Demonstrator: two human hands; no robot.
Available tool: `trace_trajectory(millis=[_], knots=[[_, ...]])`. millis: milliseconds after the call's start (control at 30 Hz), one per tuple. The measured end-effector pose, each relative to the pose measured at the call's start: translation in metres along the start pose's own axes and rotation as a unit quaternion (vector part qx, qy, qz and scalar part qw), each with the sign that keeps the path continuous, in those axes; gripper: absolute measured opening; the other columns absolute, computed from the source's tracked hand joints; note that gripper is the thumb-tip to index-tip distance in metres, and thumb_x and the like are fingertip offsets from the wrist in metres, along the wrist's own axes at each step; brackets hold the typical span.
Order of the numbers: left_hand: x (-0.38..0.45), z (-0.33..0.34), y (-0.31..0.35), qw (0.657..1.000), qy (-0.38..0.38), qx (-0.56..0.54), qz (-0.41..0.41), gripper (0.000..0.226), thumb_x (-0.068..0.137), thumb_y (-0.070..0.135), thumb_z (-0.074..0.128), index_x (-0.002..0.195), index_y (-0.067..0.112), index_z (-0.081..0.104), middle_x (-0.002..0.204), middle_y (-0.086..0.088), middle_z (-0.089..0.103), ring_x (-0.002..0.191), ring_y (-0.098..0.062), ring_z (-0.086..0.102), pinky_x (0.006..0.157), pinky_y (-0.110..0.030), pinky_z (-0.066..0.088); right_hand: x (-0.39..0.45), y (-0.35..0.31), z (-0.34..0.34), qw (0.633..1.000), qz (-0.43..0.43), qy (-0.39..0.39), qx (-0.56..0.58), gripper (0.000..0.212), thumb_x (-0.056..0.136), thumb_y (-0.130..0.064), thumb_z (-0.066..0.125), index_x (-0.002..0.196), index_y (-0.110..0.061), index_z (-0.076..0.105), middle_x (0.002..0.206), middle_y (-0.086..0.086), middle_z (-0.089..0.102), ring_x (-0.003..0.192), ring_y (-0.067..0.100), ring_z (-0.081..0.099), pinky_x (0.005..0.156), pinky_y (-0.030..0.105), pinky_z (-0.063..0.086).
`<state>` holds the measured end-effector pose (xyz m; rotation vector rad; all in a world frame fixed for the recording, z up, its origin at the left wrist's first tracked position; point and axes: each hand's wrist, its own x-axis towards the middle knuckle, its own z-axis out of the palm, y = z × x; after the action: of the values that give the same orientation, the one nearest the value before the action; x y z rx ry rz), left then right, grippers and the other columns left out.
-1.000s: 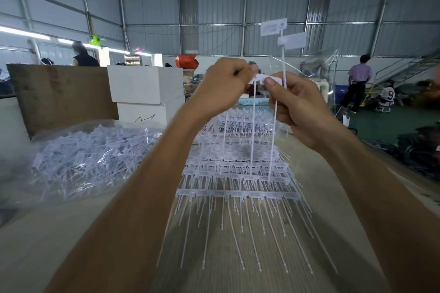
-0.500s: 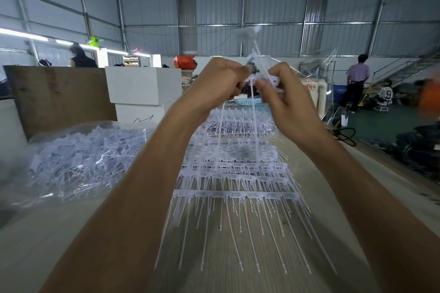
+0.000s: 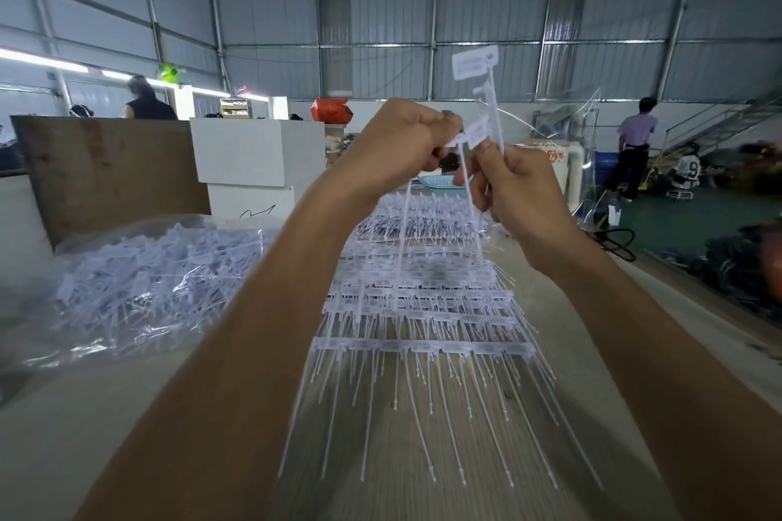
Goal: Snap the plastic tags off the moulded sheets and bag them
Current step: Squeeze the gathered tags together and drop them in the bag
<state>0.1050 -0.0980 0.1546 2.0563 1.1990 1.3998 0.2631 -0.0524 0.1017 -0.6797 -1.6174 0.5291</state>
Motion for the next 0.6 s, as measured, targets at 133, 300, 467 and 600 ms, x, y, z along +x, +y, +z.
trace_trajectory(millis=[133, 300, 467, 600], knots=[[-0.004, 0.001, 0.008, 0.998, -0.046, 0.045, 0.024, 0.044, 0.101, 0.027, 0.059, 0.059, 0.016, 0.051, 0.048, 0.014, 0.049, 0.045, -0.001, 0.045, 0.057, -0.022, 0.039, 0.001, 0.019, -0.01, 0.997, 0.048, 0.047, -0.042, 0.05, 0.108, -0.037, 0.04, 0.078, -0.011, 0.07, 0.048, 0.001, 0.06, 0.039, 0.007, 0.042, 0.046, 0.016, 0.039], [-0.009, -0.023, 0.016, 0.992, -0.077, 0.07, 0.076, 0.037, 0.103, 0.023, 0.054, 0.067, 0.017, 0.058, 0.061, 0.011, 0.056, 0.059, -0.005, 0.052, 0.064, -0.015, 0.045, 0.003, 0.034, -0.043, 0.978, 0.187, 0.07, 0.055, 0.046, 0.108, -0.042, 0.04, 0.087, -0.012, 0.069, 0.062, 0.001, 0.068, 0.058, 0.012, 0.061, 0.055, 0.027, 0.055], [-0.006, -0.014, 0.004, 0.98, -0.085, 0.169, 0.061, 0.021, 0.105, 0.016, 0.048, 0.093, 0.025, 0.063, 0.077, 0.007, 0.053, 0.057, 0.0, 0.045, 0.056, -0.021, 0.037, 0.001, 0.023, -0.018, 0.982, 0.156, 0.004, 0.108, 0.045, 0.106, -0.046, 0.042, 0.08, -0.023, 0.069, 0.056, -0.001, 0.04, 0.044, 0.011, 0.032, 0.04, 0.022, 0.033], [0.0, -0.011, -0.004, 0.981, -0.013, 0.184, 0.057, 0.017, 0.105, 0.018, 0.046, 0.099, 0.024, 0.061, 0.083, 0.01, 0.055, 0.06, -0.005, 0.048, 0.054, -0.025, 0.034, 0.002, 0.013, -0.008, 0.976, 0.149, -0.041, 0.156, 0.035, 0.106, -0.041, 0.045, 0.087, -0.021, 0.066, 0.058, -0.004, 0.027, 0.049, 0.011, 0.019, 0.04, 0.02, 0.019]])
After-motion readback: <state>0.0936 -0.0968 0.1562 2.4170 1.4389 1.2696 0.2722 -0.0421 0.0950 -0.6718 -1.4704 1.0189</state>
